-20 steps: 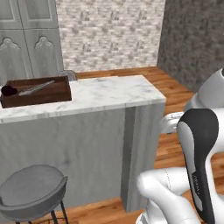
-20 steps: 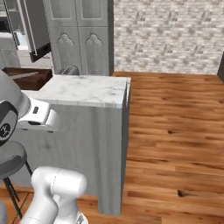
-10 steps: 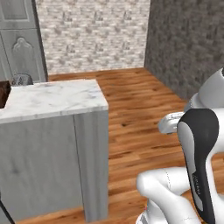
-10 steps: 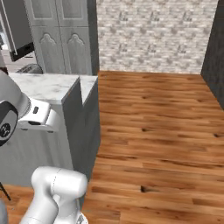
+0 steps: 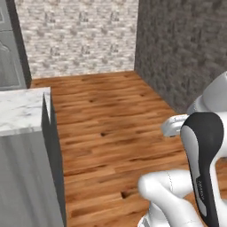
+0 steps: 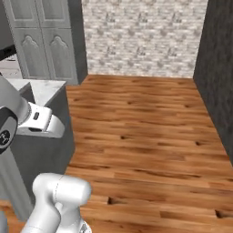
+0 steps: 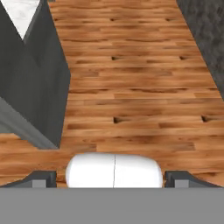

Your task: Gather the lime and eggplant from the fridge and place them on a tray on the dining counter. Then gather the chicken drumsticks from the fridge and place them on the other tray.

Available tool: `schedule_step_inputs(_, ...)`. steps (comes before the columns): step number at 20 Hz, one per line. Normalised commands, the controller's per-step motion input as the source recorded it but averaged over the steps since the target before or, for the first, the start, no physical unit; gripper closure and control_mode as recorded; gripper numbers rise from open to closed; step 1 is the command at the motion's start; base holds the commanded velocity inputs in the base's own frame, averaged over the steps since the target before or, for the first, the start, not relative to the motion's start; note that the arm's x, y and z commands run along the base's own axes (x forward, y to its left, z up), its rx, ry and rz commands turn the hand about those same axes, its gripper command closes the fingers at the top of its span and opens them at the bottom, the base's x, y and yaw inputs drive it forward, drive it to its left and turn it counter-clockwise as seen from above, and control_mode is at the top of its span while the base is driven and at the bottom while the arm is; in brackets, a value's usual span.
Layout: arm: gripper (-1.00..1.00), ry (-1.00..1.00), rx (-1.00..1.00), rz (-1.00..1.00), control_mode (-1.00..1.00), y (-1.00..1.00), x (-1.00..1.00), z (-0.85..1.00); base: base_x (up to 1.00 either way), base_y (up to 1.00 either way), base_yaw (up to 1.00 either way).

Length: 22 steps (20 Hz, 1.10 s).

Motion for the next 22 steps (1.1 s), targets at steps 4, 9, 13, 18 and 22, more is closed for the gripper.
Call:
schedule_step_inputs(4,-1.00,0.00,0.00,0.00,1.00,0.00,0.00,0.00,1.00,-0.57,0.00)
schedule_step_inputs(9,-1.00,0.00,0.00,0.00,1.00,0.00,0.00,0.00,1.00,-0.48,0.03)
schedule_step_inputs(13,-1.00,0.00,0.00,0.00,1.00,0.00,0.00,0.00,1.00,-0.23,0.09)
schedule_step_inputs(18,-1.00,0.00,0.00,0.00,1.00,0.00,0.00,0.00,1.00,-0.15,0.14)
schedule_step_inputs(22,-1.00,0.00,0.00,0.00,1.00,0.00,0.00,0.00,1.00,-0.31,0.17)
